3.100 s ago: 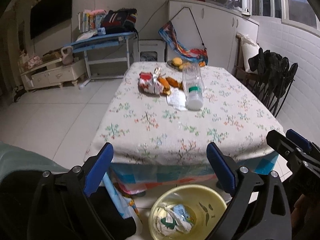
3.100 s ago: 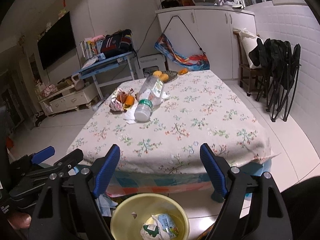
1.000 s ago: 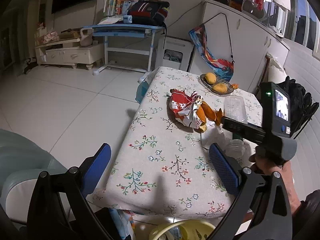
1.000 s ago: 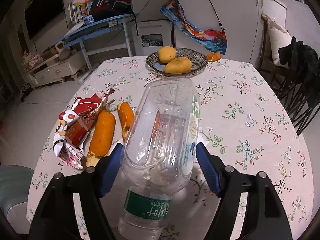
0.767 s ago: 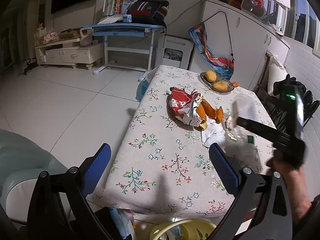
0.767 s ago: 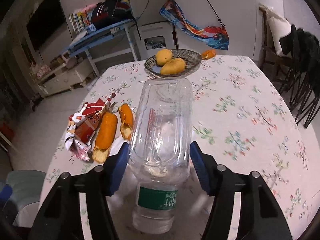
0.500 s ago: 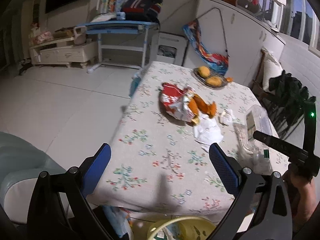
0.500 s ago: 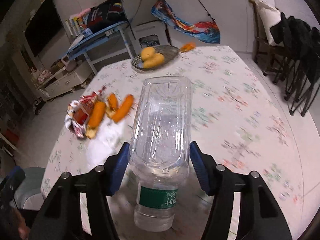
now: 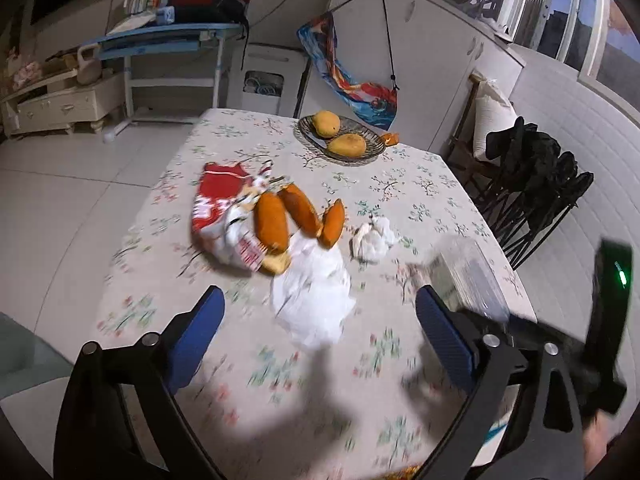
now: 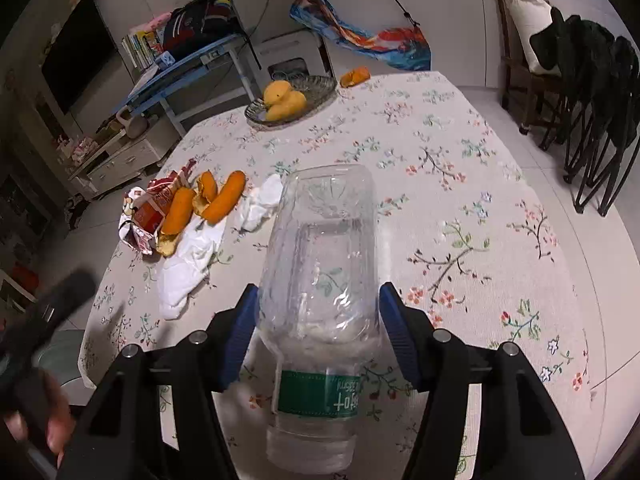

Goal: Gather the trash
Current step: 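Grasp the orange sweet potato with the left gripper while the right holds the bottle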

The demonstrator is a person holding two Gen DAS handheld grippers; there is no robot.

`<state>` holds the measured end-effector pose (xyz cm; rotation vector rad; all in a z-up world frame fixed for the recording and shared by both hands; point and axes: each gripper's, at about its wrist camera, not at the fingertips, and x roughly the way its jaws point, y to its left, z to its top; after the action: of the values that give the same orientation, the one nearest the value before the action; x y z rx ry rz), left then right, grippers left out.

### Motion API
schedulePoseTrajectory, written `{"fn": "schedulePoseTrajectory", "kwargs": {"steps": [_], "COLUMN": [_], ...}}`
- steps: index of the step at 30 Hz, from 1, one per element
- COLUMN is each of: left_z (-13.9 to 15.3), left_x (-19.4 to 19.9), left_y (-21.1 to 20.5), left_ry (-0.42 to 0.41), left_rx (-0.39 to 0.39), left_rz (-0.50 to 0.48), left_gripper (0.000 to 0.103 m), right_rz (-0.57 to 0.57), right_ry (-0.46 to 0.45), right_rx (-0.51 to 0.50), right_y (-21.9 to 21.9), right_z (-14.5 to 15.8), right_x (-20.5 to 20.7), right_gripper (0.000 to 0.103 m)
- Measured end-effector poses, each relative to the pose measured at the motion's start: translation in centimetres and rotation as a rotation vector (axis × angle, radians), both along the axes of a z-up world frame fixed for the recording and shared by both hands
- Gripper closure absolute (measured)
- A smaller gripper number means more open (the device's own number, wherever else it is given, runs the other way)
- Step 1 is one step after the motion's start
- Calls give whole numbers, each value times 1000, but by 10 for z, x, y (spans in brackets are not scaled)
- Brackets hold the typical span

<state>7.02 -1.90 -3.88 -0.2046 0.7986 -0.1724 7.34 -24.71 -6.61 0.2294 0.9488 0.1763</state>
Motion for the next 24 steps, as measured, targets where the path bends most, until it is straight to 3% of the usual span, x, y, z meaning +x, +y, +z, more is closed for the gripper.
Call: {"fn": "schedulePoseTrajectory", "kwargs": {"steps": [7,12,15,16,18,20,22,24], "left_z": [-31,-39,-42,-42,-31,-10,3,5], "left_x": [58,76,84,86,82,68,58,54], "left_y": [8,21,26,26,27,29,24,9], "left_ry": [102,119,135,136,100,19,-36,-52], "left_rx": [2,42,58,68,104,71,52,43], "left_rz": [64,86,81,80,100,110,74,-21], "left_gripper": [24,26,31,37,42,42,42,42], "right_rz": [27,26,24,24,23,22,21,19], "right_ry": [32,32,33,33,34,35,34,35], "right_rx": [4,22,31,33,38,39,38,39], "right_y": [-1,-3,-5,-5,-7,-7,-6,-5], "right_z": [-11,-12,-12,-12,-12,-12,-12,-12], "right_x": [-3,-5,-5,-5,-4,-3,-3,-1], "right_gripper": [42,42,41,41,41,41,41,40]}}
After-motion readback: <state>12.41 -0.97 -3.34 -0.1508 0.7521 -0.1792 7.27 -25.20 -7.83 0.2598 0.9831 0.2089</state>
